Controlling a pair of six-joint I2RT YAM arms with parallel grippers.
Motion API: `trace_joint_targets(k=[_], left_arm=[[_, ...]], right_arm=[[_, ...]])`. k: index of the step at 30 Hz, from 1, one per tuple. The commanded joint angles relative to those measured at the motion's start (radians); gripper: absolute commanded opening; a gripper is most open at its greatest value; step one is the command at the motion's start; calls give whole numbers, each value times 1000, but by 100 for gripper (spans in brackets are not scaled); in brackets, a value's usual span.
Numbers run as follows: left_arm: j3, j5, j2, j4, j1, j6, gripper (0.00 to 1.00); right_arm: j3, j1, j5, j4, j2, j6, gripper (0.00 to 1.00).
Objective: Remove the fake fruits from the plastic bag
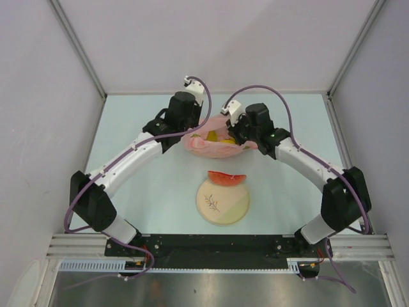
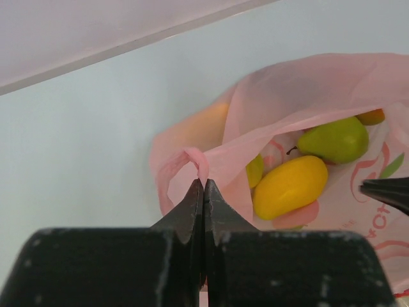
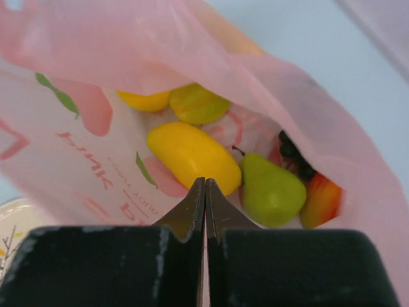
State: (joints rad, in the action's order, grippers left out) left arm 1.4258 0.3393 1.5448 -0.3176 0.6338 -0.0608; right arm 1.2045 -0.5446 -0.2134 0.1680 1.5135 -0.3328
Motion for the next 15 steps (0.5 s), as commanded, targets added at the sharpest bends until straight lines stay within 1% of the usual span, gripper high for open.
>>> trace_joint_targets(k=[1, 2, 3, 5, 7, 8, 10, 15], left_arm=[[4, -26, -32, 15, 32, 1, 0], [-14, -22, -38, 17, 40, 10, 0], [-27, -17, -55, 15, 41, 15, 0], [-77, 1, -75, 20, 40, 41, 0], [-116, 30, -101, 34, 41, 59, 0], [-151, 39, -110, 38, 41, 94, 0], [-175, 52, -123, 48, 40, 111, 0], [-183, 47, -114, 61, 41, 144, 0]], right_arm=[[12, -6, 43, 25, 65, -44, 0], [12, -12, 33, 106, 74, -67, 0], [10, -18, 26, 146, 82, -84, 0], [7, -26, 22, 250, 103, -65, 0], [-17, -26, 16, 284, 120, -3, 0], [-28, -22, 17, 291, 126, 14, 0], [-36, 0, 23, 277, 132, 38, 0], [-34, 43, 120, 79, 100, 37, 0]])
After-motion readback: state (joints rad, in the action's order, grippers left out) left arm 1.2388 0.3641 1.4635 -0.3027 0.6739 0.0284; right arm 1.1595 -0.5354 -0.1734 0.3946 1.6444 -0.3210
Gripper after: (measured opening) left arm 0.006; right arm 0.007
